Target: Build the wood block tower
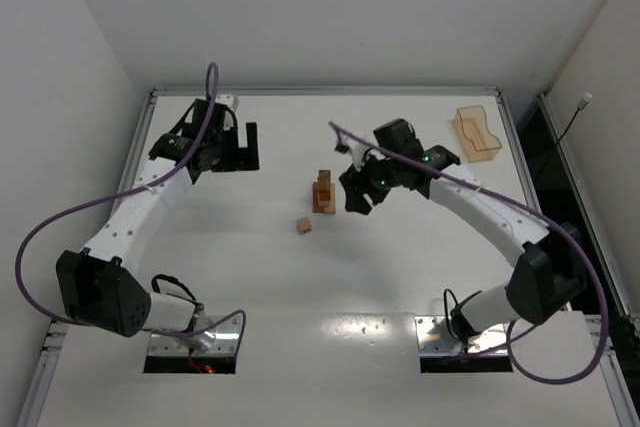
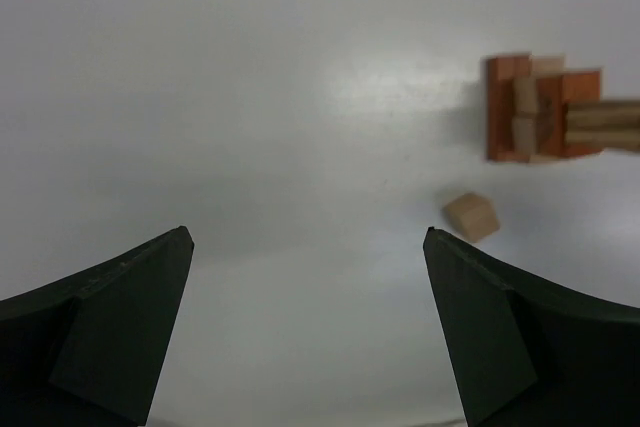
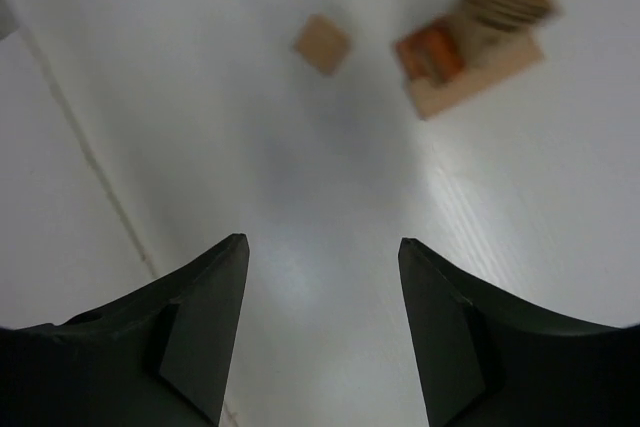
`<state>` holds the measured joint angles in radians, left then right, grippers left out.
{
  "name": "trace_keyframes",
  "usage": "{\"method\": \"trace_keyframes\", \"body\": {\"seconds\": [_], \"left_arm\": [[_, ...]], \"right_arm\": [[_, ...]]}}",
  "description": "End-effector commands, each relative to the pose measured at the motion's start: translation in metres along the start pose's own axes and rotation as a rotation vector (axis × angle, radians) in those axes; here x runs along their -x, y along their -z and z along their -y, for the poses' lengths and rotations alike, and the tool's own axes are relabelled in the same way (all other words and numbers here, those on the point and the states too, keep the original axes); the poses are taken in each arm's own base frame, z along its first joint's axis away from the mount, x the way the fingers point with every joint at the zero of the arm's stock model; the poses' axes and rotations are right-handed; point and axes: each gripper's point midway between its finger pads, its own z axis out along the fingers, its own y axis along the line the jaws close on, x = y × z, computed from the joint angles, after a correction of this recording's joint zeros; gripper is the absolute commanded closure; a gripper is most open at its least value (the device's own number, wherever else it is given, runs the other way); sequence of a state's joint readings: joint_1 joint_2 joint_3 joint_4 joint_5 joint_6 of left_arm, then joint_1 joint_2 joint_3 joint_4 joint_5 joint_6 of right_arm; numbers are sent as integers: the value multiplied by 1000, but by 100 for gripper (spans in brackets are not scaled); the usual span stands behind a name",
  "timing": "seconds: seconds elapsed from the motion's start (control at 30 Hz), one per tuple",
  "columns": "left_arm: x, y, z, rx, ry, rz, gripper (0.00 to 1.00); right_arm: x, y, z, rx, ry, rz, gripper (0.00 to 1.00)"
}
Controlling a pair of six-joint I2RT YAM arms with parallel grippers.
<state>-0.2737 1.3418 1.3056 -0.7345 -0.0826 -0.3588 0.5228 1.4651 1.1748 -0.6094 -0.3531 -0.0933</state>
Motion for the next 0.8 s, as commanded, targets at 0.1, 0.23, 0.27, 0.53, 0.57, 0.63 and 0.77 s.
{"method": "trace_keyframes", "body": {"seconds": [0.1, 0.23, 0.27, 0.53, 0.57, 0.63, 0.77], "left_arm": [[-33, 3, -8, -180, -129, -107, 0], [-34, 3, 4, -284, -151, -120, 0], [-30, 5, 7, -301, -151, -111, 0], [-17, -8, -9, -309, -82, -125, 0], [-15, -8, -9, -309, -81, -128, 0], [-11, -10, -13, -317, -63, -125, 0], [-7, -14, -16, -328, -47, -123, 0]], "right_arm": [[-26, 10, -111, 396, 526, -49, 34], [-13, 4, -124, 441, 749, -32, 33], [-10, -1, -124, 448, 808, -37, 34], [5, -49, -109, 463, 970, -115, 43], [9, -53, -106, 447, 975, -120, 43], [6, -72, -101, 439, 982, -162, 43], [16, -96, -96, 425, 989, -200, 43]]}}
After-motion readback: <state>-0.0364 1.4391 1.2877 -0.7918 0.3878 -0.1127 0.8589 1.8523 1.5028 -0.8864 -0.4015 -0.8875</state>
